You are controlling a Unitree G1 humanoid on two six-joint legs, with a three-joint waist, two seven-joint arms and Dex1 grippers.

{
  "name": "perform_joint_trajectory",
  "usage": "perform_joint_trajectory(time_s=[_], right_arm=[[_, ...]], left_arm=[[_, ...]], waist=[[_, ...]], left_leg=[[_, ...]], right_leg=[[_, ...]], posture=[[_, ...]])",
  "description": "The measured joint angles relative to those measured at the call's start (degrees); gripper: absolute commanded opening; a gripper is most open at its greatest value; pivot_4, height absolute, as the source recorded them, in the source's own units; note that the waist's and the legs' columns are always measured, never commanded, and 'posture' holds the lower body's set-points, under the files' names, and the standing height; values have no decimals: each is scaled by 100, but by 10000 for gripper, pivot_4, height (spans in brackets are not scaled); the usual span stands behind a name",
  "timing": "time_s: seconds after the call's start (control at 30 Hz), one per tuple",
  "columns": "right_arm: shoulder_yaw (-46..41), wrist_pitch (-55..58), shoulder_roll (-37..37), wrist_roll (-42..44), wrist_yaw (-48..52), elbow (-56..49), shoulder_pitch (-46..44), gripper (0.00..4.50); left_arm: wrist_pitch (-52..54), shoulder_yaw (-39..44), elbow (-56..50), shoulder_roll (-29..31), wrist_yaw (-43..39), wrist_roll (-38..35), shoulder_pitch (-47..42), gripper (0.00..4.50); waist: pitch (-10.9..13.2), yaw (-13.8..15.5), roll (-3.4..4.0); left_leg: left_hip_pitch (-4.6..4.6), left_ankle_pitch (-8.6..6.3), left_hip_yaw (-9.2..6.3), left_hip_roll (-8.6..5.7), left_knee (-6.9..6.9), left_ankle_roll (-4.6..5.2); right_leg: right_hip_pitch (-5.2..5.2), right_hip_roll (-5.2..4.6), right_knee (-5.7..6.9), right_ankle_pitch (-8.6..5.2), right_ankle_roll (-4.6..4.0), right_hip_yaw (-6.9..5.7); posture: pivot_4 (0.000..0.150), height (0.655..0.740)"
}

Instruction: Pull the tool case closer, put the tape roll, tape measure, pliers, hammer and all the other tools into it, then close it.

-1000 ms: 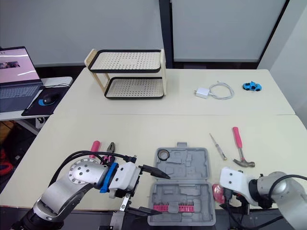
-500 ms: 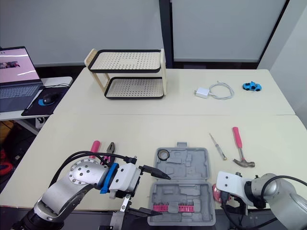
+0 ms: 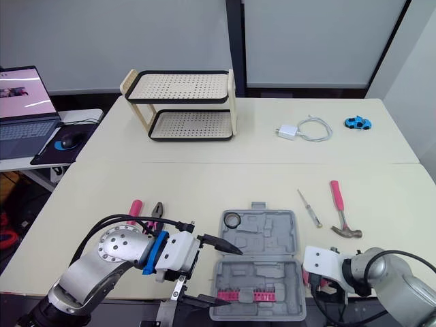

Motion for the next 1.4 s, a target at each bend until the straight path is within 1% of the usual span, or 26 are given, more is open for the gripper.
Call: perform_joint_trajectory(time_s=[0.1, 0.2, 0.3, 0.37, 0.43, 0.6, 0.8, 0.87, 1.13, 1.2, 1.27, 1.4], right_arm=[[-10, -159, -114, -9, 81, 21, -25, 31066], [-47, -479, -437, -12, 321, 123, -104, 31066], [-85, -1179, -954, -201, 676, 320, -269, 31066], [-61, -1893, -1321, -434, 998, 560, -462, 31066], [-10, -2530, -1482, -664, 1276, 815, -743, 31066], [294, -3739, -1441, -1153, 1899, 1291, -1339, 31066], [691, -4933, -1093, -1677, 2473, 1884, -1970, 31066], [799, -5248, -897, -1822, 2627, 2104, -2194, 31066], [1107, -6039, -384, -2338, 2757, 2737, -2570, 31066], [1136, -6225, -263, -2437, 2752, 2937, -2665, 38450], [1140, -6399, -170, -2480, 2743, 3098, -2751, 44830], [1144, -6680, -47, -2643, 2723, 3386, -2894, 44830]], left_arm=[[0, -8, 0, -7, 6, 5, -1, 45000], [0, -25, 0, -13, 14, 11, -3, 45000], [0, -39, 1, -29, 37, 23, -14, 45000], [-1, -47, 6, -59, 60, 35, -22, 45000], [-1, -58, 12, -81, 82, 44, -27, 45000], [-1, -119, 22, -107, 101, 71, -35, 45000], [-1, -161, 25, -110, 103, 107, -34, 45000], [-1, -165, 27, -111, 102, 116, -30, 45000], [-2, -168, 31, -111, 108, 143, -14, 45000], [-2, -168, 31, -111, 110, 150, -2, 45000], [-2, -169, 31, -111, 111, 161, 13, 45000], [-3, -169, 31, -111, 110, 171, 29, 45000]], waist=[[0, 0, 1], [0, 0, 1], [0, -3, 3], [0, -12, 5], [1, -45, 3], [1, -60, 4], [2, -61, 5], [2, -61, 4], [2, -60, 5], [2, -60, 5], [2, -60, 5], [2, -60, 5]], left_leg=[[0, 0, 1, 0, 0, 0], [0, 0, 1, -1, 0, 0], [1, 0, 2, 0, -1, 0], [1, 0, 4, 0, -1, 0], [1, 0, 4, 2, -1, 0], [0, 1, 5, 2, -1, -1], [1, 2, 6, 2, -1, -3], [1, 2, 5, 2, -1, -4], [0, 5, 5, 1, 0, -9], [1, 12, 5, 1, 0, -21], [1, 13, 5, 1, 0, -23], [0, 13, 5, 0, 0, -24]], right_leg=[[0, 0, 0, 0, 0, 1], [0, -1, 0, 0, 0, 0], [-1, 0, 0, 0, 0, -1], [-2, 0, 0, 0, 0, 1], [-1, 1, 0, 0, 0, -2], [-2, 0, -1, 0, 0, 0], [-3, 0, 1, 0, 0, 2], [-3, 1, 1, 0, 0, 2], [-5, 0, 2, 0, 0, 2], [-5, 0, 3, 0, 0, 3], [-5, 0, 2, 0, 0, 3], [-5, 0, 3, 0, 0, 4]], posture=[[1500, 7400], [1500, 7400], [1500, 7400], [1500, 7400], [1500, 7400], [1500, 7400], [1500, 7400], [1500, 7400], [1500, 7400], [1500, 7400], [1500, 7400], [1500, 7400]])
